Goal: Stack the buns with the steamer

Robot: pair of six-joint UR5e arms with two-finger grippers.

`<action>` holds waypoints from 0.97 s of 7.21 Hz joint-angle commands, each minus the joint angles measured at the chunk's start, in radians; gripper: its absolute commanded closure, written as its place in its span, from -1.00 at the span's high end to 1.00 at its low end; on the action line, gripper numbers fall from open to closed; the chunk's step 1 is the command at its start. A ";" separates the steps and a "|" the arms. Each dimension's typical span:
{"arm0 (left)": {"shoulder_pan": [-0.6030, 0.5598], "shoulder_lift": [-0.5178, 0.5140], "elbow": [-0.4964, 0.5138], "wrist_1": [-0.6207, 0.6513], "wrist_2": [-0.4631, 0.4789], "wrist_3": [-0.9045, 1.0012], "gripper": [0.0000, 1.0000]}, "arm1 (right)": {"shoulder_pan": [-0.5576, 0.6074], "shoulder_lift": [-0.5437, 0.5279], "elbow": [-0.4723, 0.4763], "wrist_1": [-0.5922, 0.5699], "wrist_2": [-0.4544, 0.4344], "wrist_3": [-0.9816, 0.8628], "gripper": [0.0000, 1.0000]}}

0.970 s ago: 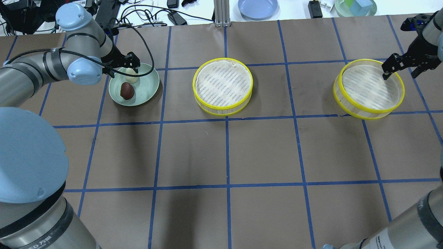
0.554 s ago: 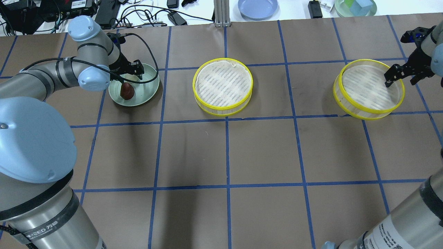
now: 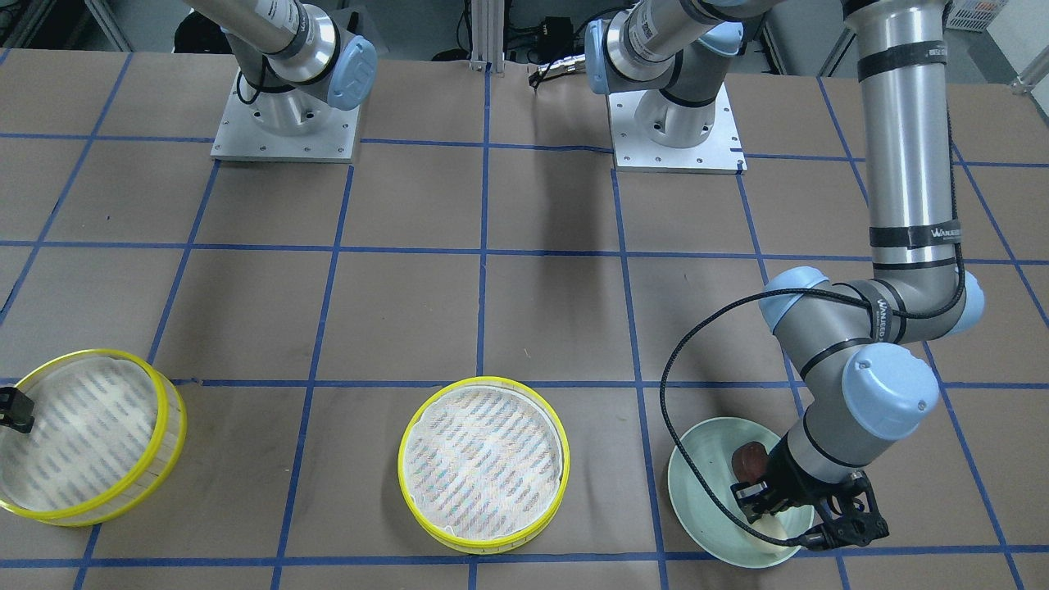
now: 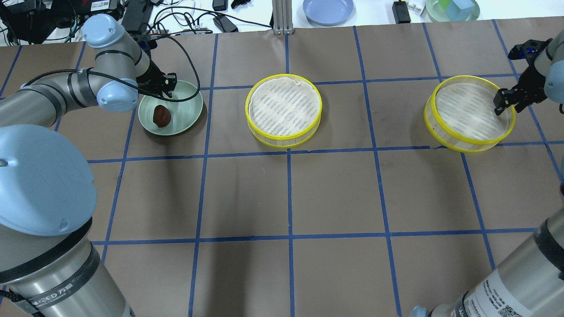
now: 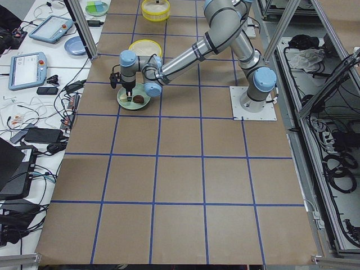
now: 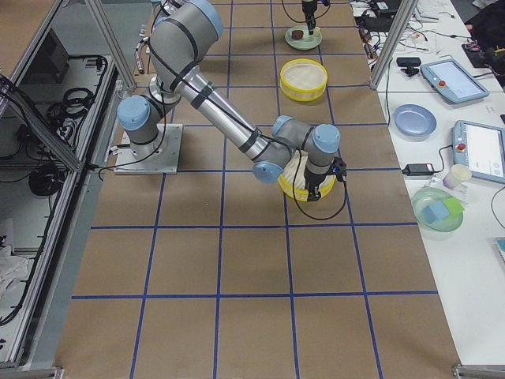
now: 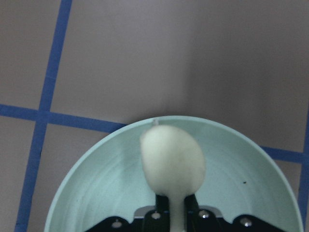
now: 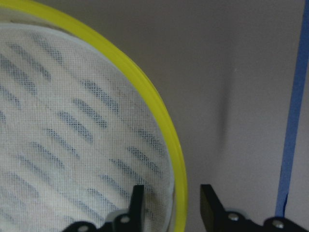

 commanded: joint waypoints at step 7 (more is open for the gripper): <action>-0.367 0.064 -0.012 -0.007 -0.113 -0.463 -1.00 | 0.029 -0.149 0.003 0.109 -0.002 0.085 -1.00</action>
